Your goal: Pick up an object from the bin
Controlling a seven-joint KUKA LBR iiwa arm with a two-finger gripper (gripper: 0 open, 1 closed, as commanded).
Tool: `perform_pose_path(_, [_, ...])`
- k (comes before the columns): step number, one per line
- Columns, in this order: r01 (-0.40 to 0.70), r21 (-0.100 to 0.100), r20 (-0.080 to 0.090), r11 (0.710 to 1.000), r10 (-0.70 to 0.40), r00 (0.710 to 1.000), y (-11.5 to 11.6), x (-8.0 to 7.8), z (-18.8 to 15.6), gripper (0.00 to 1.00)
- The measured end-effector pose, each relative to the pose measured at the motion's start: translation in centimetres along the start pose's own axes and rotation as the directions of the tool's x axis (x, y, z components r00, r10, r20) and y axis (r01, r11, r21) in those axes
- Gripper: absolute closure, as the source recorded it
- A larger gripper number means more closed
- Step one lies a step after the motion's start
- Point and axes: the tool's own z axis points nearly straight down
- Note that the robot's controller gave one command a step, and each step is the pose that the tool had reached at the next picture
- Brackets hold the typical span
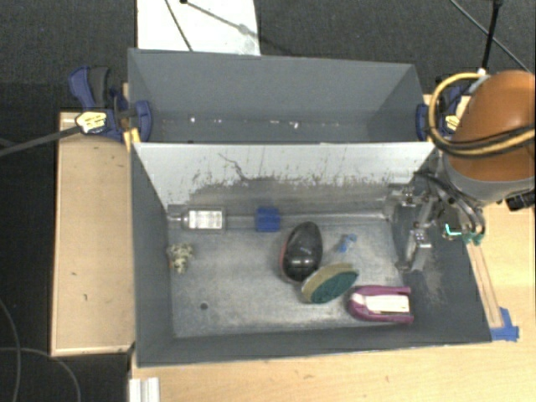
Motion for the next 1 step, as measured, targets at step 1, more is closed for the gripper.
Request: perform_pose_path(1, [-0.041, -0.002, 0.002, 0.999, 0.041, 0.999, 3.11, -0.24, 12.87, 0.0])
